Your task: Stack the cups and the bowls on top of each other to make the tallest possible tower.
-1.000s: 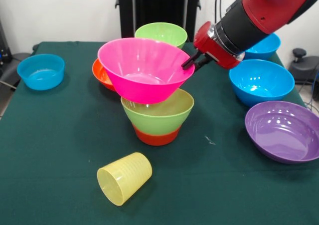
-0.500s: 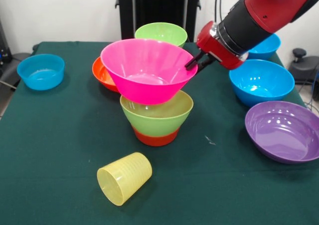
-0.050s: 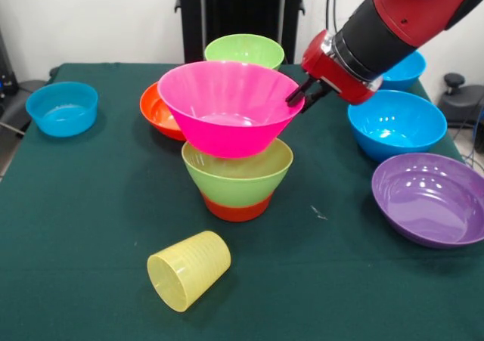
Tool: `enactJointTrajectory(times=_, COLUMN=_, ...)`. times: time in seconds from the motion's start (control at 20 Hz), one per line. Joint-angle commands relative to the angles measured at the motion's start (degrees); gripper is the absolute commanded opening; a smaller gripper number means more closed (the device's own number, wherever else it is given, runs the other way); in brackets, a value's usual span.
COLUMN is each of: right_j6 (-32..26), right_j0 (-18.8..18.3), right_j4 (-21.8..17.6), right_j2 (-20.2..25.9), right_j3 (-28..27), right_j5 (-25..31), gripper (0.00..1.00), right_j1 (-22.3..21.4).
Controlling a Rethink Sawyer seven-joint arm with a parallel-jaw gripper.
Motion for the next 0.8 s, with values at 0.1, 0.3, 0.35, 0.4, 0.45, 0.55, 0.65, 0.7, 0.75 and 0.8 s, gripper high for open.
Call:
enactJointTrajectory(times=0.1, right_j6=2.9, right_j0=-2.3, right_j4=2.9, right_j2=5.9, right_j3=-4.8, right_j5=1.1, gripper=0.00, right_j1=-0.4)
enactJointTrajectory(times=0.3, right_j6=1.5, right_j0=-3.0, right_j4=3.7, right_j2=6.5, right_j3=-4.1, right_j5=0.1, gripper=0.00, right_j1=-1.2)
enactJointTrajectory(times=0.35, right_j6=0.8, right_j0=-3.2, right_j4=3.8, right_j2=6.8, right_j3=-4.0, right_j5=0.0, gripper=0.00, right_j1=-1.3)
enactJointTrajectory(times=0.4, right_j6=0.5, right_j0=-3.4, right_j4=3.8, right_j2=6.9, right_j3=-4.0, right_j5=-0.2, gripper=0.00, right_j1=-1.4)
enactJointTrajectory(times=0.45, right_j6=0.0, right_j0=-3.6, right_j4=3.9, right_j2=7.1, right_j3=-3.9, right_j5=-0.4, gripper=0.00, right_j1=-1.4)
enactJointTrajectory(times=0.55, right_j6=-0.9, right_j0=-3.9, right_j4=3.8, right_j2=7.3, right_j3=-3.9, right_j5=-0.5, gripper=0.00, right_j1=-1.5)
enactJointTrajectory(times=0.65, right_j6=-1.3, right_j0=-4.3, right_j4=4.0, right_j2=7.6, right_j3=-4.2, right_j5=-0.8, gripper=0.00, right_j1=-1.4)
enactJointTrajectory(times=0.7, right_j6=-1.5, right_j0=-4.4, right_j4=4.1, right_j2=7.7, right_j3=-4.2, right_j5=-0.7, gripper=0.00, right_j1=-1.4)
enactJointTrajectory(times=0.75, right_j6=-1.6, right_j0=-4.6, right_j4=4.2, right_j2=7.9, right_j3=-4.3, right_j5=-0.9, gripper=0.00, right_j1=-1.4)
enactJointTrajectory(times=0.8, right_j6=-1.7, right_j0=-4.7, right_j4=4.2, right_j2=8.1, right_j3=-4.4, right_j5=-0.8, gripper=0.00, right_j1=-1.4)
